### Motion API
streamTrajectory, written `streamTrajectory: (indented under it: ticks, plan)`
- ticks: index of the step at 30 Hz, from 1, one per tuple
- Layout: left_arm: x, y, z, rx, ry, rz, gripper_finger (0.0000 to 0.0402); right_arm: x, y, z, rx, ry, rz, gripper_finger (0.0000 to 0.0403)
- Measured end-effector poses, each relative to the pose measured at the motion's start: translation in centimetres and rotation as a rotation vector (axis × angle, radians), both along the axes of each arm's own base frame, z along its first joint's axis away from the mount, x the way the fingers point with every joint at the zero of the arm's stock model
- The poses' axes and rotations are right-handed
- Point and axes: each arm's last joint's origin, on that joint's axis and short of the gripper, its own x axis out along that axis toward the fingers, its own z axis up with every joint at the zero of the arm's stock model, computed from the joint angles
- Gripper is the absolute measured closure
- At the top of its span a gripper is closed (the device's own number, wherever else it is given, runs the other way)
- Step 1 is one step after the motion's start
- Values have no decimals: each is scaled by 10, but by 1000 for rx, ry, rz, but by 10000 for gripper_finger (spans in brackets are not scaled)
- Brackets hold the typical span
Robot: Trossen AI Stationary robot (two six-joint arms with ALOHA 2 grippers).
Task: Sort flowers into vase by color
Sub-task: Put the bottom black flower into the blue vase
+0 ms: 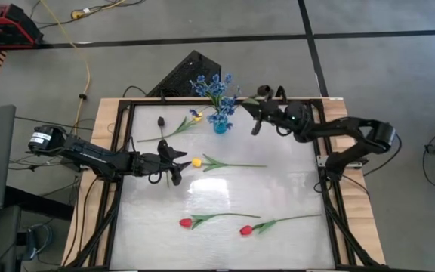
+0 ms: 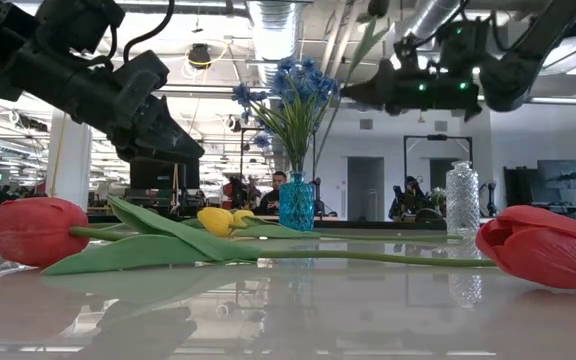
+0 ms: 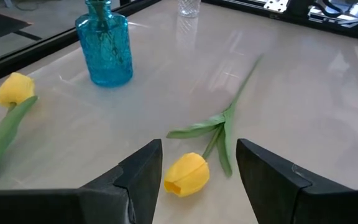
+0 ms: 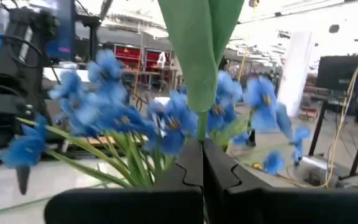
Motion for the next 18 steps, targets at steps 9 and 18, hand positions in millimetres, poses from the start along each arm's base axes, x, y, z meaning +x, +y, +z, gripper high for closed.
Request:
streamTrajectory:
  ticks: [9,18]
  plan:
    - [0,0,0,3,2,0,207,7,4,-2,-9,-79,34,387]
    - [0,0,0,5,3,3,207,8,5,-3,78,-92,22,387]
